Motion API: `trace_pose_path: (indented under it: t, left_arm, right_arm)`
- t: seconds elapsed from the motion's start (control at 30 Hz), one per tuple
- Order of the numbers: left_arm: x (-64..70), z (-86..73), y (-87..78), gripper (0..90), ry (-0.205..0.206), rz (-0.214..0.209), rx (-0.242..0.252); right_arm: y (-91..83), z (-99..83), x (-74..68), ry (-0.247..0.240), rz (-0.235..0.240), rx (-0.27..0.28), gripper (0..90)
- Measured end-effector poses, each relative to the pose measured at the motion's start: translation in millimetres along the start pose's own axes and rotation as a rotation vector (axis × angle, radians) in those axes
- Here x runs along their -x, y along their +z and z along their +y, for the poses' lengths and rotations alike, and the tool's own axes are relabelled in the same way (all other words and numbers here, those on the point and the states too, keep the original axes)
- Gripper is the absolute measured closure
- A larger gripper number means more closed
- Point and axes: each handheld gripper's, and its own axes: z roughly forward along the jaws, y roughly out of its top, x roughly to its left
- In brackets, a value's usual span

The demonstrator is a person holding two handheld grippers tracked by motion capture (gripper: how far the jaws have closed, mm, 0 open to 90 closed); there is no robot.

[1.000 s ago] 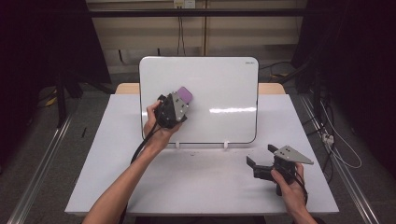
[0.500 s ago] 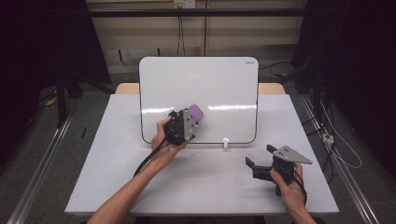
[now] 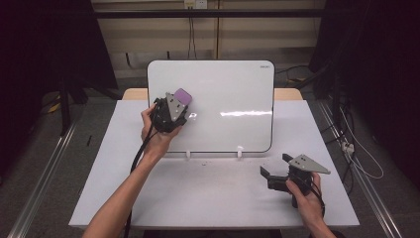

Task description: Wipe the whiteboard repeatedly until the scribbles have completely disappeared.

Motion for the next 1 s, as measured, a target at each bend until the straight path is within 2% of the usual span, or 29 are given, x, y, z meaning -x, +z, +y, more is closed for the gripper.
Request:
trace_pose_path:
  t: [0.2, 0.33, 0.5, 0.7, 0.83, 1.0]
  left_arm:
    - [18.9, -14.1, -8.3, 41.3, 0.025, -0.063, -0.023]
    - [16.0, -16.3, -13.7, 41.2, -0.037, -0.088, 0.001]
    - [9.6, -14.1, -26.2, 41.2, -0.088, -0.108, 0.047]
    - [5.4, -21.2, -36.6, 41.2, -0.213, -0.176, 0.093]
    - [3.3, -27.0, -42.3, 41.2, -0.313, -0.230, 0.123]
    - [3.0, -33.3, -47.6, 41.2, -0.399, -0.282, 0.153]
  right_arm:
    - [0.2, 0.2, -1.6, -0.005, 0.002, 0.000, 4.2]
    - [0.3, 0.5, -1.8, -0.003, -0.001, 0.001, 3.7]
    - [0.7, 0.3, -2.2, -0.004, -0.002, 0.002, 3.6]
    - [1.0, 0.7, -4.7, -0.009, 0.002, 0.003, 3.7]
    - [2.8, 1.2, -7.7, -0.009, 0.008, 0.009, 3.6]
    - [7.4, 1.9, -14.2, -0.001, 0.020, 0.015, 3.6]
